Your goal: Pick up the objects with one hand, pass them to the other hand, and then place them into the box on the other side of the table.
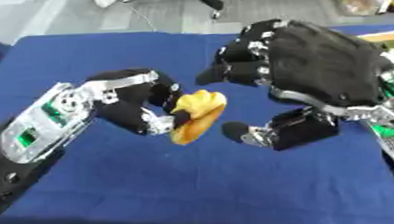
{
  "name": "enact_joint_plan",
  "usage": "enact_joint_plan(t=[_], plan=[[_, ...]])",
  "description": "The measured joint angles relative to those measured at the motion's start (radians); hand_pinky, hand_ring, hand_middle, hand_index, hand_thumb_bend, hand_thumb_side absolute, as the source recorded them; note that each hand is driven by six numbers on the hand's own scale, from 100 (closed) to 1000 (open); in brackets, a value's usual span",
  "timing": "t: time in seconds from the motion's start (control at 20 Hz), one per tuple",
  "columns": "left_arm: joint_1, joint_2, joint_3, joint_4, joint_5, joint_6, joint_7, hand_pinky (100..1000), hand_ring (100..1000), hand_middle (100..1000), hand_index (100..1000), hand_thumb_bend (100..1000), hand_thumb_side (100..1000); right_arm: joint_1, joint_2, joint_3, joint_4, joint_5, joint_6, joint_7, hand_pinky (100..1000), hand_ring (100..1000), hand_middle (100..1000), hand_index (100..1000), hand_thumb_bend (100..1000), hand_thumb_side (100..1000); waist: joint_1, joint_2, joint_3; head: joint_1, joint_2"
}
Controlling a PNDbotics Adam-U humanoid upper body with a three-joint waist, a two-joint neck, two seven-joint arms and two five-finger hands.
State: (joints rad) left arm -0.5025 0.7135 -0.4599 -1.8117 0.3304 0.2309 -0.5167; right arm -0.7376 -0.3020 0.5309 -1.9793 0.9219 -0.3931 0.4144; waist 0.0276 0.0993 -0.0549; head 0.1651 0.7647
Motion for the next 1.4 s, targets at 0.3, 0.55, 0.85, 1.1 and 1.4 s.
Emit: enact_joint_plan(t=[0.3, 0.55, 0.85, 1.1, 1.4], plan=[[-0.003, -0.001, 0.0, -0.017, 0.045, 0.024, 0.023, 609, 467, 396, 498, 127, 271, 0.008, 0.006, 0.01, 0.0, 0.007, 0.009, 0.003, 636, 575, 619, 800, 304, 362, 0.0, 0.0, 0.0, 0.0, 0.0], [-0.008, -0.009, 0.0, -0.031, 0.081, 0.046, 0.043, 605, 465, 394, 496, 122, 275, 0.008, 0.006, 0.012, 0.0, 0.016, 0.012, 0.003, 635, 574, 617, 797, 305, 360, 0.0, 0.0, 0.001, 0.0, 0.0], [-0.012, -0.01, -0.001, -0.05, 0.146, 0.084, 0.072, 604, 465, 393, 495, 119, 280, 0.008, 0.006, 0.013, 0.0, 0.033, 0.017, 0.001, 634, 575, 615, 793, 306, 355, 0.0, 0.0, 0.0, 0.0, 0.0], [-0.013, -0.011, -0.007, -0.061, 0.171, 0.104, 0.08, 605, 465, 392, 494, 121, 281, 0.008, 0.006, 0.013, 0.0, 0.051, 0.023, -0.005, 633, 577, 614, 796, 304, 348, 0.0, 0.0, -0.001, 0.0, 0.0], [-0.009, -0.01, -0.013, -0.061, 0.184, 0.116, 0.071, 606, 466, 393, 495, 132, 275, 0.008, 0.006, 0.014, 0.0, 0.071, 0.02, -0.014, 631, 581, 614, 798, 303, 336, 0.0, 0.0, -0.001, 0.0, 0.0]])
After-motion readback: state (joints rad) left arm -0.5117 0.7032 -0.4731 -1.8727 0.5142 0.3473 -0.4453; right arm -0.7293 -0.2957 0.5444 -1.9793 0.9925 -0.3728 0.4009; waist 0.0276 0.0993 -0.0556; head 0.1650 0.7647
